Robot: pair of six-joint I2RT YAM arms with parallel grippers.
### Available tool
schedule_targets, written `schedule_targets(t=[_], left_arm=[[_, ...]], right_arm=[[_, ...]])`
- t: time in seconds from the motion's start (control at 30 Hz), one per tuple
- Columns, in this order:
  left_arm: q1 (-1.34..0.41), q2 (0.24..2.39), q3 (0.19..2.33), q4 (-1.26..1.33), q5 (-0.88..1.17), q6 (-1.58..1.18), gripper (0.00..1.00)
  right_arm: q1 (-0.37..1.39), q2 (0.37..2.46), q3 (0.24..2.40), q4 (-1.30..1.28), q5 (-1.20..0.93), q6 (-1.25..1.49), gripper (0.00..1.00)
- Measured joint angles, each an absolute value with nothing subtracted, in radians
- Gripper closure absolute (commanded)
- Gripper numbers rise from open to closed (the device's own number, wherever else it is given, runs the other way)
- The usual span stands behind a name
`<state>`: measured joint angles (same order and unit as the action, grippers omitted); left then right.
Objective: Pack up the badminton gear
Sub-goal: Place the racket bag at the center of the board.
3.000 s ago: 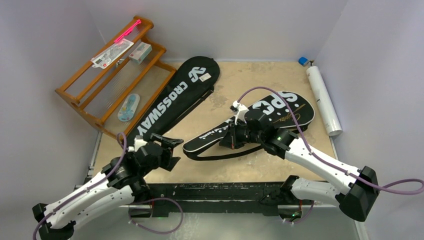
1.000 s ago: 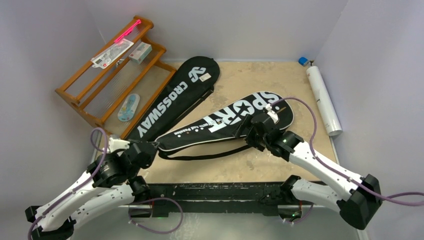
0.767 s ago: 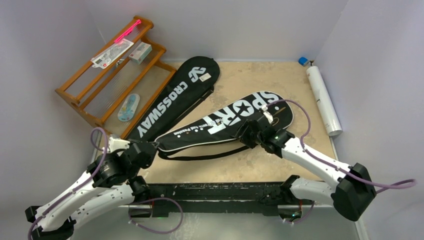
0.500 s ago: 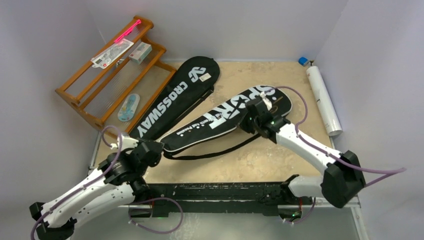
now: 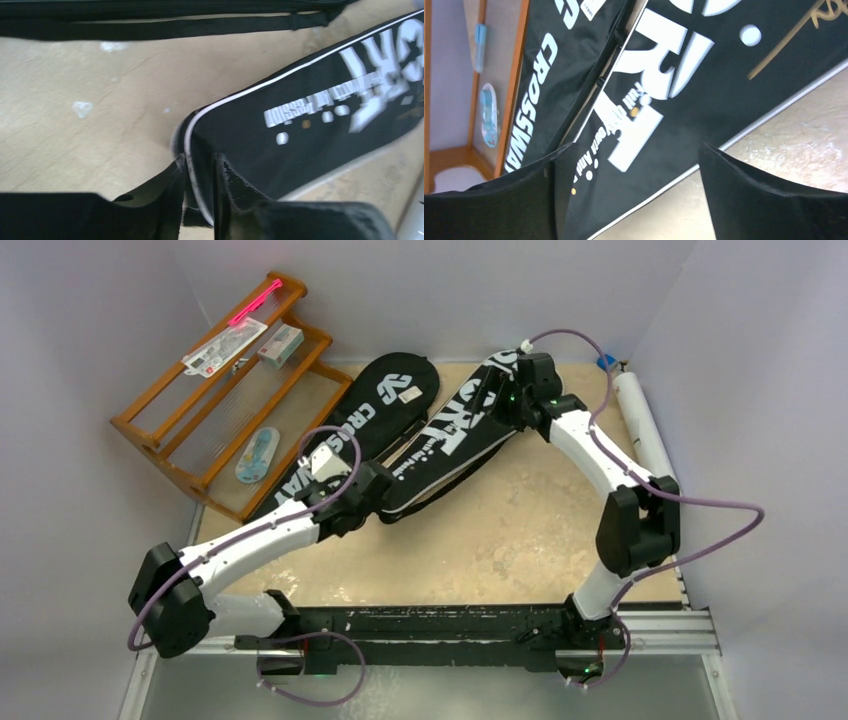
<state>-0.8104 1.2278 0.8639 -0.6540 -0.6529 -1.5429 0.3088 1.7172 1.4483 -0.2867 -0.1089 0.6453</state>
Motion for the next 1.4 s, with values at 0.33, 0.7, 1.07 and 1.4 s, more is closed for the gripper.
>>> schedule_targets(t=[0.33,0.7,1.07,1.4], left_arm=[[-0.809,1.121,0.933,-0.513,-0.647,-1.106,0.22],[-0.809,1.028,0.79,-0.251,-0.692,-0.637,0.16],[-0.748,1.102,0.558,0.237,-0.802,-0.288,0.12],[-0.384,1.211,0.406,0.568,-0.672,-0.135,0.14]], right_arm=[[0.308,1.376,1.168,-0.236,-0.086,0.5,0.09],[0.308,0.82,0.535,0.26,0.087,0.256,0.01],[0.308,1.013,0.458,0.435,0.179,0.049,0.01],[0.163,1.318,0.411,0.711,0.222,-0.007,0.01]])
